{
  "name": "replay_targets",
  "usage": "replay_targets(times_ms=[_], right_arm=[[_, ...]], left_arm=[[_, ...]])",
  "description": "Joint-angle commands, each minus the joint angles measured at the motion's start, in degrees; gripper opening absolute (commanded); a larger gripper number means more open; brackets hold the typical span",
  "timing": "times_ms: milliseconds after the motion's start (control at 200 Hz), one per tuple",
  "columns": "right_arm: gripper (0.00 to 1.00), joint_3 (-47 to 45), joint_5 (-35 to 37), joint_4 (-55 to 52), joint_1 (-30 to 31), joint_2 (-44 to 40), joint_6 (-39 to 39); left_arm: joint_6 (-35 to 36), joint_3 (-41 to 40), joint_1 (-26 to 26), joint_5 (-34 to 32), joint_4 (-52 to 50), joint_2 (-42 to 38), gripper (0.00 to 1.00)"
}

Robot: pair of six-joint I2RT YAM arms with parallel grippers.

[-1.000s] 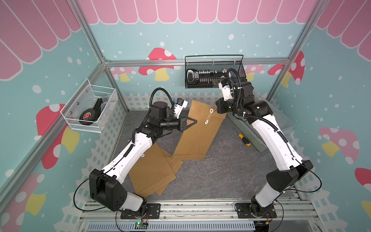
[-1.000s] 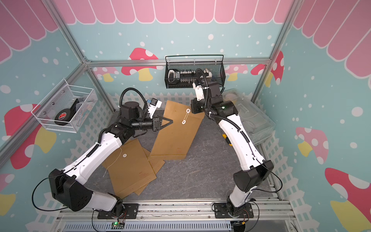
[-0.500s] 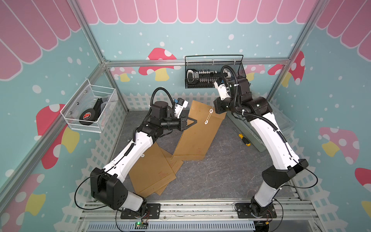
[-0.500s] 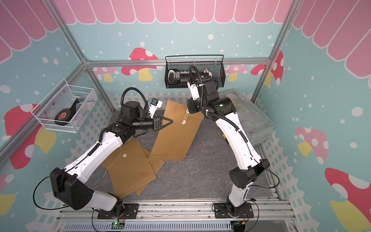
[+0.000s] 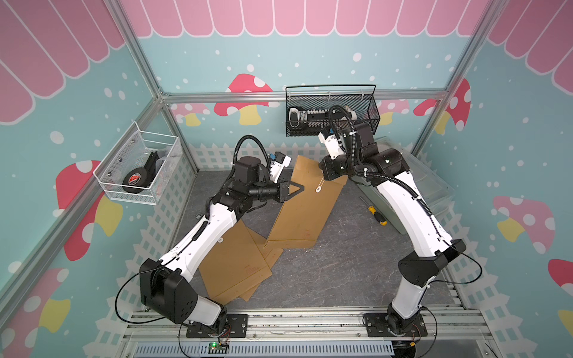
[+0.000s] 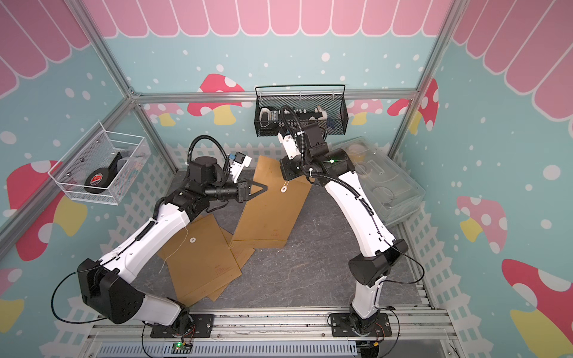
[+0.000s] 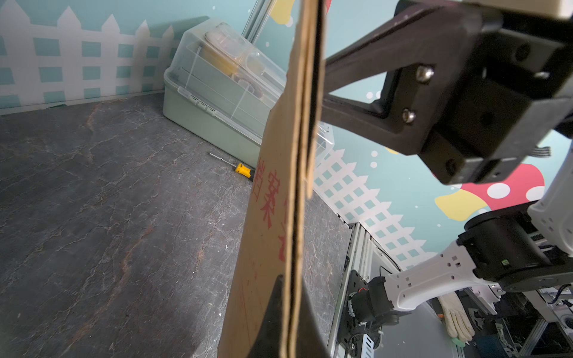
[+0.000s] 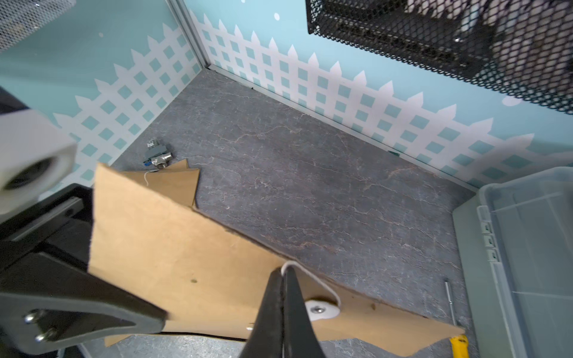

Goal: Close the mouth of the file bag
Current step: Close the file bag.

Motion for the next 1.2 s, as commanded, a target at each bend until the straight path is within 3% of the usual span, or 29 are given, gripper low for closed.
replay_targets(times_ms=[0, 325, 705, 790, 1031, 1196], right_arm=[[0.0, -0.26, -6.29, 2.47, 0.6, -0.17, 2.16], [0.0, -10.46, -9.85, 8.22, 0.65, -3.86, 4.14], [0.0, -30.05, -5.68, 23.2, 0.49, -14.21, 5.46], [0.06, -33.18, -5.45, 26.83, 0.39, -15.68, 5.49], [0.12, -38.12, -5.56, 32.06, -1.31, -16.51, 6.78], [0.08, -40.4, -6.69, 34.84, -2.54, -16.45, 8.09]], left_arm=[[1.24, 1.91, -0.24, -0.69, 0.1, 0.44, 0.0], [-0.52, 1.87, 0.35, -1.89, 1.35, -0.19, 0.0], [-3.95, 0.69, 2.4, -2.12, 4.92, -1.3, 0.0], [-4.35, 0.71, 2.35, -1.94, 5.21, -1.23, 0.0], [-4.64, 1.42, 2.39, -1.86, 5.17, -1.41, 0.0], [-4.75, 1.69, 2.32, -1.51, 5.17, -1.41, 0.0]])
